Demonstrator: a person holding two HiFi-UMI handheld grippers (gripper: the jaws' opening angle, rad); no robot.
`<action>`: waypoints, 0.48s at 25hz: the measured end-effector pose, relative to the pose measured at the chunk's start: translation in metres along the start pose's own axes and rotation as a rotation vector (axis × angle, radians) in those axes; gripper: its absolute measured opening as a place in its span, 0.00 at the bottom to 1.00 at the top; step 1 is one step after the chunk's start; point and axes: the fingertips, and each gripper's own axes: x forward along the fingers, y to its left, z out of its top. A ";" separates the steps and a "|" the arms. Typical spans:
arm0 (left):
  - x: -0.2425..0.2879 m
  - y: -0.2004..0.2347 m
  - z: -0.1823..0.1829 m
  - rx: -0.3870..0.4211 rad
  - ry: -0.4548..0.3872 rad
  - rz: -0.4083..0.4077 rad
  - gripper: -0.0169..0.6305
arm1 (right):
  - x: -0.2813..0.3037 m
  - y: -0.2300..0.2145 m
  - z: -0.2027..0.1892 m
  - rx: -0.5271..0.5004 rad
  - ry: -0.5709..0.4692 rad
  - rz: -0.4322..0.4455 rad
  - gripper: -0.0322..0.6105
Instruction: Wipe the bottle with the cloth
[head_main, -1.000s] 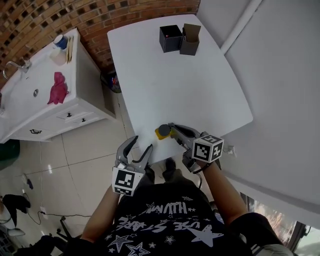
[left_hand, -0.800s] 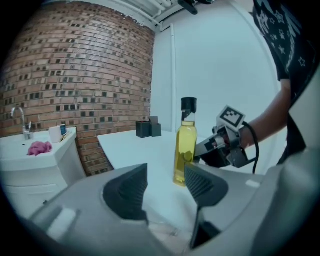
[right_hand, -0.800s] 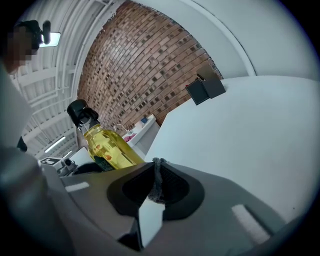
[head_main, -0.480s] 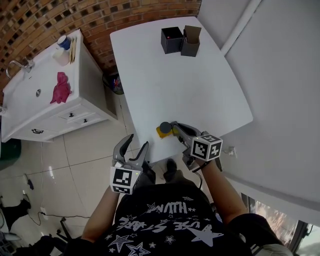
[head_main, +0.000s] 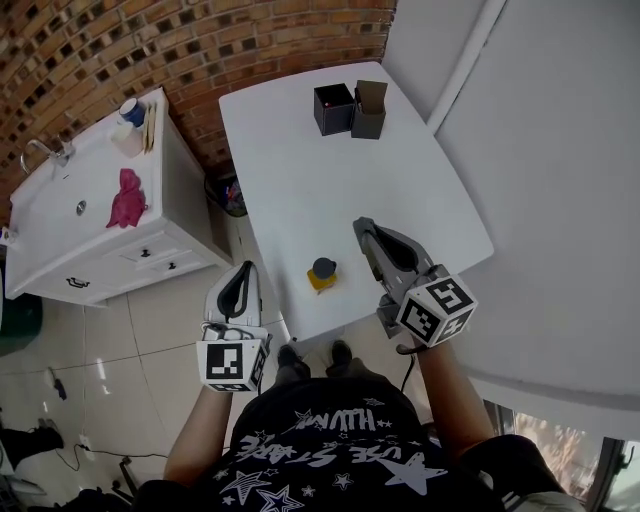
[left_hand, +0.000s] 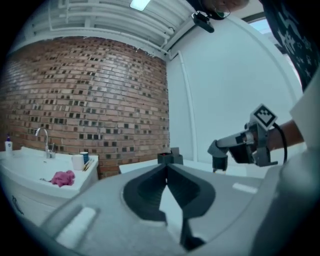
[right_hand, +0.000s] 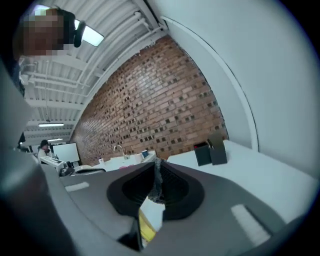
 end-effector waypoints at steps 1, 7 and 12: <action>-0.001 -0.001 0.005 0.012 -0.017 0.001 0.03 | -0.002 0.005 0.011 -0.035 -0.025 -0.004 0.11; -0.004 0.000 0.006 0.009 -0.022 0.012 0.03 | -0.011 0.037 0.041 -0.134 -0.094 0.012 0.11; -0.004 -0.004 -0.001 -0.043 0.035 0.030 0.03 | -0.012 0.047 0.025 -0.170 -0.074 0.036 0.11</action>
